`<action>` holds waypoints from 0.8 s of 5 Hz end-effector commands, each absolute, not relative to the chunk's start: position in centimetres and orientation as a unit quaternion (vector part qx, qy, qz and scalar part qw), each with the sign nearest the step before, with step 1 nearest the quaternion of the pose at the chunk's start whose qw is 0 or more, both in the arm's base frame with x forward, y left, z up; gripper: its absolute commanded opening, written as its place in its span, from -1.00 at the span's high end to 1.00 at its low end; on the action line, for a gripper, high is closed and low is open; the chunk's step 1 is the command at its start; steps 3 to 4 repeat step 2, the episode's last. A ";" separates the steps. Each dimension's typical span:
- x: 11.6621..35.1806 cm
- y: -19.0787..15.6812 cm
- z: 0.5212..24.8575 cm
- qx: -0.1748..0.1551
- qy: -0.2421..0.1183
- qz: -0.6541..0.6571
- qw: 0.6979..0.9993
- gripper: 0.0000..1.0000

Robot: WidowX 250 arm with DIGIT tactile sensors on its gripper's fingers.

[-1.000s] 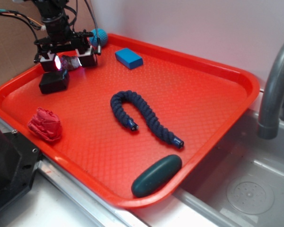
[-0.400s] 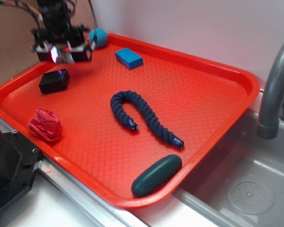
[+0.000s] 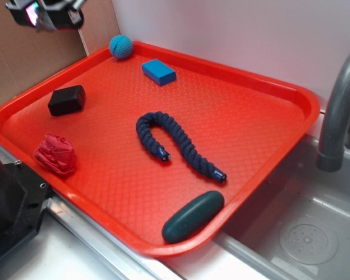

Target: Grab the rock.

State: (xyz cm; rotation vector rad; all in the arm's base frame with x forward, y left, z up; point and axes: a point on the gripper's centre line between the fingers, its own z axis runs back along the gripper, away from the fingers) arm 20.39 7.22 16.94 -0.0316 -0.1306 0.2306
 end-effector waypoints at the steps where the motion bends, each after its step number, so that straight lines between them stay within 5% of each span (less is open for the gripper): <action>1: 20.1 4.9 20.5 -0.004 -0.079 -0.023 0.997 1.00; 4: 20.6 4.7 20.3 0.004 -0.074 -0.027 0.997 1.00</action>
